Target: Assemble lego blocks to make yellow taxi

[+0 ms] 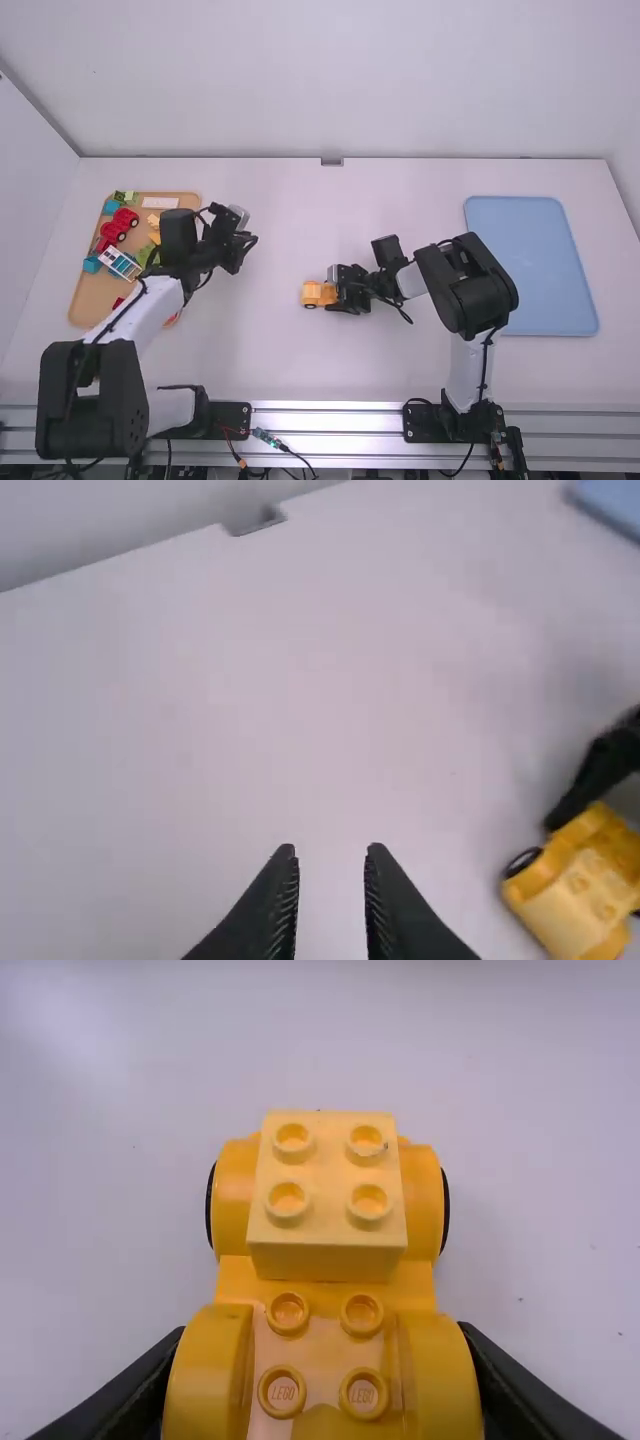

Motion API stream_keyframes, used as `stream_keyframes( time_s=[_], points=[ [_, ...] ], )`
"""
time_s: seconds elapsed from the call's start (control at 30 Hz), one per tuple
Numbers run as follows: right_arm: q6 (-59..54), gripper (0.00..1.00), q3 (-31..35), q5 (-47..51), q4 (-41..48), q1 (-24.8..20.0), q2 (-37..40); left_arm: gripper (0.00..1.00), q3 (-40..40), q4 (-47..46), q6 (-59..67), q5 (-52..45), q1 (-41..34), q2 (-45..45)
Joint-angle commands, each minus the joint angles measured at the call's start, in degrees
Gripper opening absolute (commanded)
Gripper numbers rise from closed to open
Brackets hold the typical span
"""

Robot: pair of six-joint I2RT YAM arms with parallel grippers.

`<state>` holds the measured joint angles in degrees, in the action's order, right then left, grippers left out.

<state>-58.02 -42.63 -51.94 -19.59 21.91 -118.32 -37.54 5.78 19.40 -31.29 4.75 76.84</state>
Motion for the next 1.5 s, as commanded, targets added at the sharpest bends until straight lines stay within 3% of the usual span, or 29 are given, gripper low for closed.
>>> stream_keyframes(
  time_s=[0.0,0.07,0.1,0.13,0.2,0.33,0.6,0.73,1.0,1.27,1.47],
  points=[
    [-0.3,0.39,2.2,13.0,2.1,0.2,-4.0,0.27,-0.2,-0.7,-3.0,6.9,0.0,-2.4],
    [-0.2,0.53,2.2,13.0,2.1,0.2,-4.0,0.47,-0.2,-0.9,-3.1,6.7,0.4,-2.8],
    [0.3,0.63,2.1,13.1,2.1,0.2,-4.0,0.47,-0.2,-0.9,-3.0,6.7,0.5,-2.9],
    [1.7,0.99,2.2,13.7,1.9,0.2,-4.0,0.47,-0.2,-0.9,-3.1,7.0,0.7,-3.0],
    [2.9,0.99,2.1,15.3,1.9,0.2,-4.0,0.53,-0.2,-1.0,-3.0,7.0,0.8,-3.0],
    [2.9,0.99,2.2,17.7,2.1,0.2,-4.0,0.99,-0.2,-0.6,-7.4,15.3,0.7,-3.0],
    [3.7,0.99,2.2,18.4,9.0,0.2,2.6,0.99,-2.6,1.5,-15.3,28.8,0.7,-2.9],
    [7.3,0.99,2.1,24.2,13.0,0.1,8.0,0.99,-7.5,0.8,-18.2,33.8,1.6,-1.0],
    [11.7,0.99,2.1,29.2,13.9,-0.9,13.9,0.99,-30.7,-21.8,-19.0,33.3,8.7,12.2],
    [13.2,0.99,2.1,29.3,14.2,-5.1,17.2,0.99,-57.8,-44.6,-21.8,33.7,14.1,33.4],
    [12.5,0.99,2.1,29.1,14.4,-6.5,17.3,0.99,-63.5,-48.2,-28.5,33.7,14.5,38.7]
  ],
)
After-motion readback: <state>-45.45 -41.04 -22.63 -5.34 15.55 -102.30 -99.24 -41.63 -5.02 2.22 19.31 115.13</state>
